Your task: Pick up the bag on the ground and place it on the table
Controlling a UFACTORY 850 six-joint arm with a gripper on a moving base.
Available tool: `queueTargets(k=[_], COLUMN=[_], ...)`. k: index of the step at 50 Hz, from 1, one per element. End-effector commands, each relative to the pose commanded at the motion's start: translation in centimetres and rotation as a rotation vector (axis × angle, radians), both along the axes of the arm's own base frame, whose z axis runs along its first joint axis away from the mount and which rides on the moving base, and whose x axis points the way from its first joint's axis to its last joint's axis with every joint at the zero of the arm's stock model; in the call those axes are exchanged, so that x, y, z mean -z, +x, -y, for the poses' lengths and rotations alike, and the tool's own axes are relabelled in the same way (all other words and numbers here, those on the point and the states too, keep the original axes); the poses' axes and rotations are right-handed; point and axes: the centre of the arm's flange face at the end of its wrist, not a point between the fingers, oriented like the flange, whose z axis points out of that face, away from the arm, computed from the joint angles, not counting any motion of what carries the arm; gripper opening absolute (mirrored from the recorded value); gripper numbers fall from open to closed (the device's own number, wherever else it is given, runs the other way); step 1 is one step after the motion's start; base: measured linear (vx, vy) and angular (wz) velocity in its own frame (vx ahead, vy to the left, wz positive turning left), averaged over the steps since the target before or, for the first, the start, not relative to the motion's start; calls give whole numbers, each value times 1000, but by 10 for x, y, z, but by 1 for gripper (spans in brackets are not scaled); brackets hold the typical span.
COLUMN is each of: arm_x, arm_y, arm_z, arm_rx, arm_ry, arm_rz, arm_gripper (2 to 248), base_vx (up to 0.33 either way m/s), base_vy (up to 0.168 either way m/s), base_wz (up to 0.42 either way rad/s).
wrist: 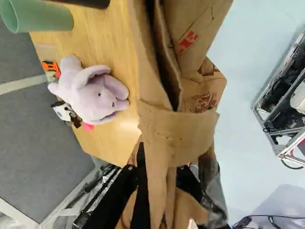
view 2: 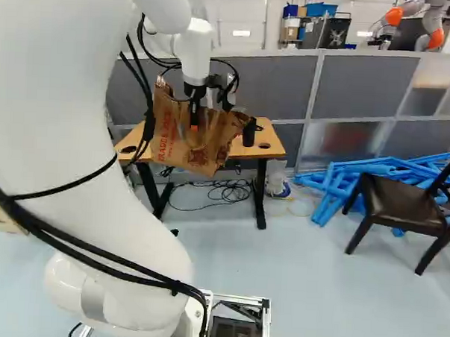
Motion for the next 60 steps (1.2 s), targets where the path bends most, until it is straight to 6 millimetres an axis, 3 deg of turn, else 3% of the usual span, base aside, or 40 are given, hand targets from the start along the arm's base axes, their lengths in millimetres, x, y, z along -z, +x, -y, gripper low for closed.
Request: queueTargets(k=[39, 60], arm_x=[0, 0], arm_y=[0, 0], arm_z=[0, 0], arm_rx=[0, 0], arm_ry=[0, 0], arm_rz=[0, 0], arm_gripper=[21, 21], base_vx=[-3, -1], base_vy=[78, 7], base_wz=[380, 28])
